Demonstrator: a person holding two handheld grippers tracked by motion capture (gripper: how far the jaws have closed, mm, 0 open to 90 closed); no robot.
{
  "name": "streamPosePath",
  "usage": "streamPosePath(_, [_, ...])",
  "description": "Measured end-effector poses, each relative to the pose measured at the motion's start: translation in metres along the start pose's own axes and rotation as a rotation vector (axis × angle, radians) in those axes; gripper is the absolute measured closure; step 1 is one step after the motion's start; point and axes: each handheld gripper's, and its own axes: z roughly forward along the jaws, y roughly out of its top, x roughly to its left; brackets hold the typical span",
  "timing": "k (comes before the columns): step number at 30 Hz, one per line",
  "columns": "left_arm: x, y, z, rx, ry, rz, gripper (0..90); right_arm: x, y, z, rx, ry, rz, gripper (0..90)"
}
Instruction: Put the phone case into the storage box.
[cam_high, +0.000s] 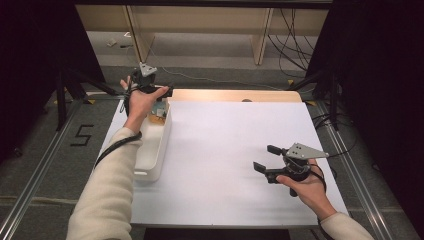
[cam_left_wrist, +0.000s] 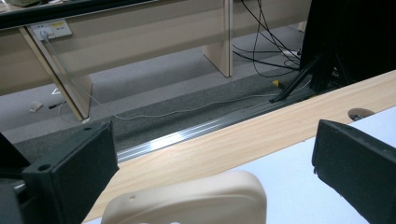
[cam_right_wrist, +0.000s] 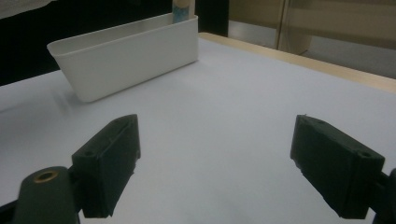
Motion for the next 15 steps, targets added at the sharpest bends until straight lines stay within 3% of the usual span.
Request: streamPosePath(15, [-0.005, 0.006, -0.02, -0.003, -0.02, -0.004, 4.2, 0.0, 0.0, 0.0, 0.002, -0.004, 0.004, 16.7])
